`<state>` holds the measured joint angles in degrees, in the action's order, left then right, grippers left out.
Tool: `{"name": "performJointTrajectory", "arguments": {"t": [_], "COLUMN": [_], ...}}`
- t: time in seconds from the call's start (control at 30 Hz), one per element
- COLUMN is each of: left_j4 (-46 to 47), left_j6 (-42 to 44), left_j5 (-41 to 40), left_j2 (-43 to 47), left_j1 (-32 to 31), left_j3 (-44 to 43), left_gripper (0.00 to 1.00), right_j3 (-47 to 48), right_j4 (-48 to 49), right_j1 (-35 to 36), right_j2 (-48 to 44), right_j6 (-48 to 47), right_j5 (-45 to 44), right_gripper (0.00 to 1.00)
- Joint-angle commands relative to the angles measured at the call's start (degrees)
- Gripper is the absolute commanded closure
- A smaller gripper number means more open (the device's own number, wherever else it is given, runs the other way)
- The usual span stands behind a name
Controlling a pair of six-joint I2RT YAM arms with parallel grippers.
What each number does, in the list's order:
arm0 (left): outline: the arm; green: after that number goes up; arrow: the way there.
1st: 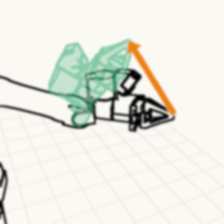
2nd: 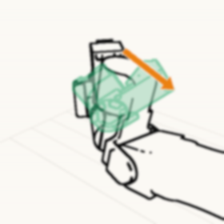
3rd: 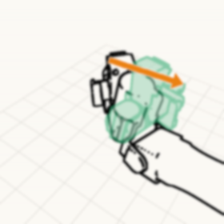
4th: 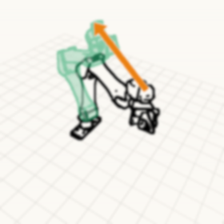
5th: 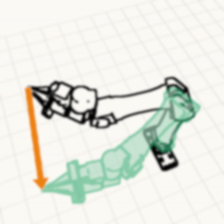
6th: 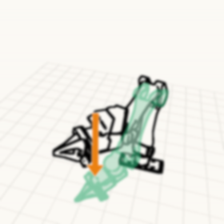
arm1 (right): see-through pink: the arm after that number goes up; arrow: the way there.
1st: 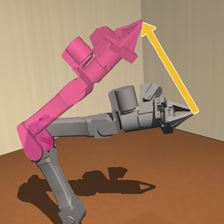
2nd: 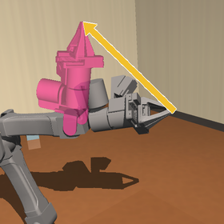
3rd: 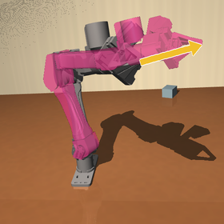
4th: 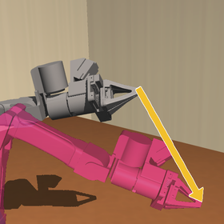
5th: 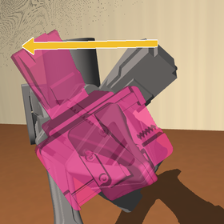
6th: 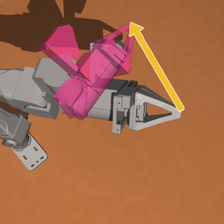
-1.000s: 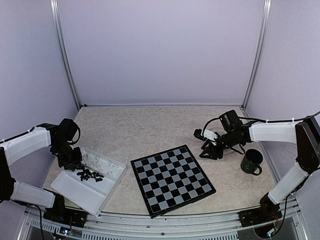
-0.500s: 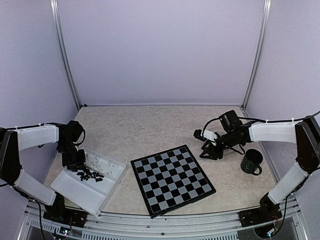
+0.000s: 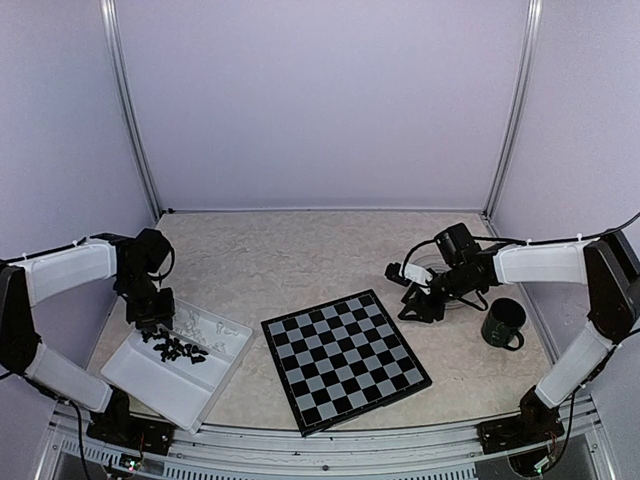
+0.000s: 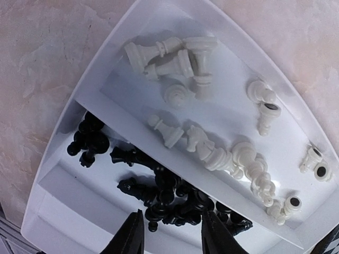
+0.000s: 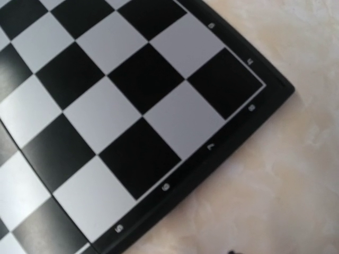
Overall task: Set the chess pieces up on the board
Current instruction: Pick up the bishop from the storage box.
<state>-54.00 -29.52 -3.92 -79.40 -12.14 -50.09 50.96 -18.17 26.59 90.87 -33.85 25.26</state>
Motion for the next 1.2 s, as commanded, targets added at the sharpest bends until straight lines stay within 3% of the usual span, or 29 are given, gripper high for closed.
{"name": "performJointTrajectory", "arguments": {"t": [0.0,1.17], "left_j4": [-3.74,3.62], "left_j6": [-0.07,2.71], "left_j5": [-0.73,-1.82], "left_j2": [0.38,-7.11], "left_j1": [-2.31,0.19], "left_j3": [-1.63,0.77], "left_gripper": [0.61,0.83], "right_j3": [1.51,1.16], "right_j4": [-0.77,-0.66], "right_j1": [0.89,1.27], "right_j2": [0.80,0.04], "right_j6": [-0.34,-0.34], "right_j5": [0.00,-1.07], "right_gripper": [0.53,0.53]}}
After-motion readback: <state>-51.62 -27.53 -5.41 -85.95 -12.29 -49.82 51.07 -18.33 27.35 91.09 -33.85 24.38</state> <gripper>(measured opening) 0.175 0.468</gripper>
